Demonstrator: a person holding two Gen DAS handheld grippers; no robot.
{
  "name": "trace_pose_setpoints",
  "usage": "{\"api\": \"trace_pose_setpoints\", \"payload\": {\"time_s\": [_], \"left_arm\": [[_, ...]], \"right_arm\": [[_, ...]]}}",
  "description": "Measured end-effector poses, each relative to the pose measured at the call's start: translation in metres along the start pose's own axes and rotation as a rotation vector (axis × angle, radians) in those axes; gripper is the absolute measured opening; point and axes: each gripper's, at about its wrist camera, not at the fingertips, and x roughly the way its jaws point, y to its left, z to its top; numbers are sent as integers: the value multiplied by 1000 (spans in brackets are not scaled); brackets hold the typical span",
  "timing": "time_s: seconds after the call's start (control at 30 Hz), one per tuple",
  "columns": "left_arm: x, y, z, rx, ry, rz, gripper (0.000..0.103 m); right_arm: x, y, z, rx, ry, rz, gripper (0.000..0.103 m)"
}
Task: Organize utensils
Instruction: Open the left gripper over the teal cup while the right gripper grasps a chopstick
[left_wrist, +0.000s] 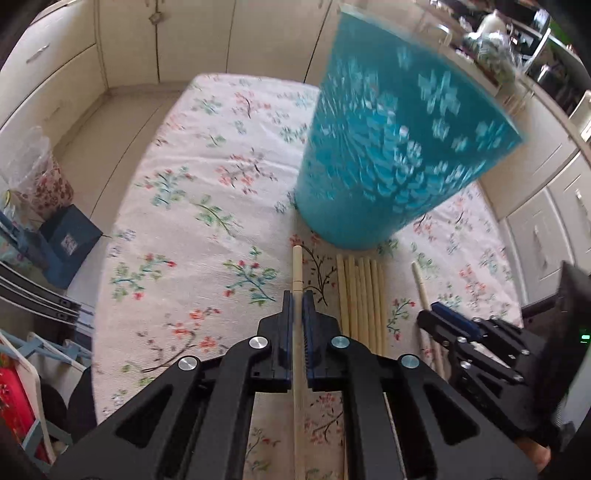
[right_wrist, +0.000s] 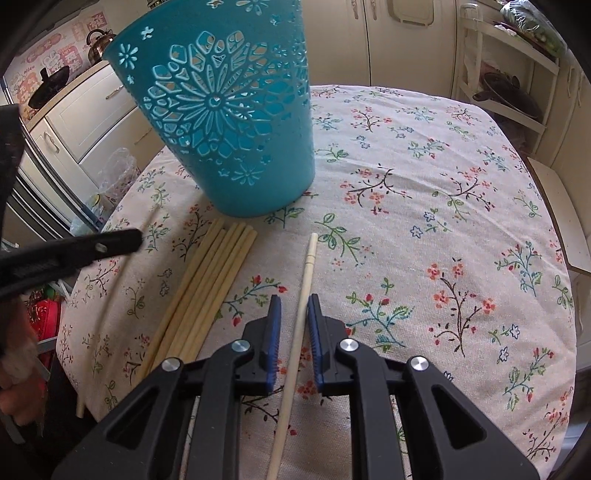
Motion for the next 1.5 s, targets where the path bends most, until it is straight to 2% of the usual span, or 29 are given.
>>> {"api": "trace_pose_setpoints", "payload": {"time_s": [0.13,0.2,0.23,0.3,0.43,0.5,0.6,0.73,0.87,0.93,1.1,1.3,1.33,1.4,1.43,1.47,1.5], "left_arm": [[-33,13,10,-27,-63,-60,5],[-58,17,16,-49,-123,-116,5],[-82,16,25,-55,-180,-160,5],[-109,3,38,-32,-275,-176,5],[-178,-24,77,22,-537,-200,5],[-193,-37,95,35,-667,-187,5],[-189,-49,120,16,-771,-163,5],[-156,-56,151,-34,-785,-153,5],[-107,-58,160,-53,-757,-120,5],[-88,-56,157,-40,-753,-105,5],[-55,-49,146,-19,-685,-55,5],[-42,-59,117,106,-583,18,7],[-44,-59,114,110,-568,19,11],[-50,-53,107,98,-537,35,27],[-55,-48,104,85,-540,41,44],[-62,-42,98,64,-548,51,55],[-70,-36,94,44,-553,53,58]], "right_arm": [[0,1,-1,0,-8,-7,15],[-1,0,-2,9,-8,-2,16],[-1,0,-3,14,-8,0,16],[-1,0,-2,18,-7,4,17],[-1,0,-2,13,-8,7,18],[-1,-1,-1,15,-8,12,18],[-1,-1,-1,17,-10,24,22],[0,-2,0,16,-14,30,23],[0,-4,1,27,-12,38,23],[0,-4,1,22,-12,36,23],[1,-1,2,14,-10,31,23],[1,-1,3,3,-8,28,23],[1,-1,3,0,-7,25,23],[2,2,2,-17,-6,8,19],[2,5,2,-35,-8,-17,14],[2,7,1,-54,-10,-39,11],[2,8,0,-68,-14,-60,7]]}}
